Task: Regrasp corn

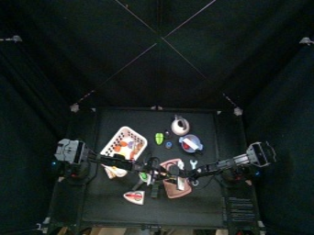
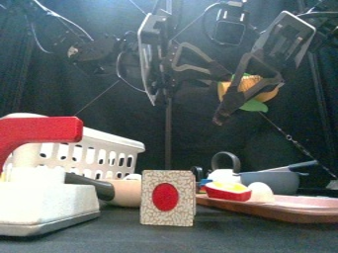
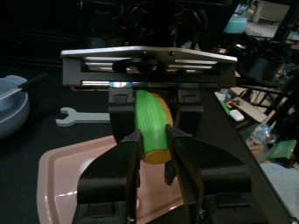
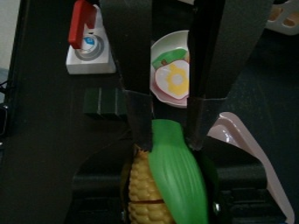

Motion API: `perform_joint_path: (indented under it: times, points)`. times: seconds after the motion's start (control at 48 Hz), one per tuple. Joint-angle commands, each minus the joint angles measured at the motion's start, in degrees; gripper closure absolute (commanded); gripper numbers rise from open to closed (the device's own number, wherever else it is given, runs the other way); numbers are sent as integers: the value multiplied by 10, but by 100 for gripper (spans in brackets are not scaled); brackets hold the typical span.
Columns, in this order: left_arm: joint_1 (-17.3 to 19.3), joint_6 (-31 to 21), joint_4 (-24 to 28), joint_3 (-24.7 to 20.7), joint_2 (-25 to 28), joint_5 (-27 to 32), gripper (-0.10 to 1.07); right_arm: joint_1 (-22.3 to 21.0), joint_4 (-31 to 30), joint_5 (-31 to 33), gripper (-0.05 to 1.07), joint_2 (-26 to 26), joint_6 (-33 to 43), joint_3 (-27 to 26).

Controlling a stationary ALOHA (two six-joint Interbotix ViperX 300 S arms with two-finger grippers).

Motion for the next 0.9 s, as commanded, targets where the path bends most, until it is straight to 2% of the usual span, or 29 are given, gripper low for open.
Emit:
perform_joint_path:
  times: [0.0, 0.375, 0.542, 0.667, 0.875]
  points:
    - [14, -2, -14, -3, -7, -3, 59, 5, -1, -2, 35, -9, -2, -25]
    - [27, -1, -17, 33, -36, -6, 59, 10, 4, 19, 35, -14, 4, -23]
    - [26, -1, 4, 65, -63, -6, 56, 9, 48, 41, 34, -18, 5, -24]
    - [24, -2, 34, 85, -74, -6, 43, 3, 105, 43, 34, -24, 4, -17]
    - [24, -3, 45, 86, -77, -4, 21, 5, 214, 41, 31, -18, 4, 19]
